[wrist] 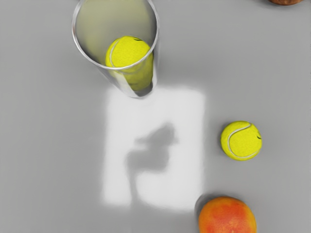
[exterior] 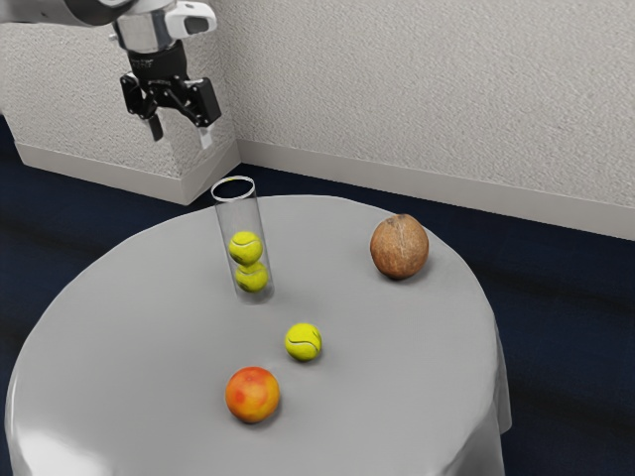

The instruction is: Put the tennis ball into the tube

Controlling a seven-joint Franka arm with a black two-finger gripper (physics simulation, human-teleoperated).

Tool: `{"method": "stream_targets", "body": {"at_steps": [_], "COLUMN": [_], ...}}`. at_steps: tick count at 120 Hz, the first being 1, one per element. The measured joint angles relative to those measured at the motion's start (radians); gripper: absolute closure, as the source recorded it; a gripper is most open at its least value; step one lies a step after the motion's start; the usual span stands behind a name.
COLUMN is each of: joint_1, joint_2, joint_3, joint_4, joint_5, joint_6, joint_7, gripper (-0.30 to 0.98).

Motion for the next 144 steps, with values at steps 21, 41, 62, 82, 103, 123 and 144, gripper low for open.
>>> {"method": "stream_targets", "body": {"at_steps": [21,41,62,82,103,123,144], "joint_1": [-0.006,0.033,0.054,-0.004,-0.004,-0.008,-0.007], "joint_2": [-0.004,-0.066,-0.149,-0.193,-0.153,-0.064,0.026], "joint_3": [-0.002,-0.063,-0.139,-0.201,-0.239,-0.248,-0.248], "joint_4": [0.000,-0.055,-0.267,-0.408,-0.557,-0.612,-0.605], "joint_5": [0.000,0.005,0.006,-0.001,-0.041,-0.068,-0.068], "joint_6": [-0.002,-0.002,0.071,0.155,0.329,0.478,0.562], "joint_7": [-0.002,-0.004,-0.009,-0.020,-0.050,-0.077,-0.064], "gripper": [0.00,0.00,0.00,0.00,0.00,0.00,0.00]}}
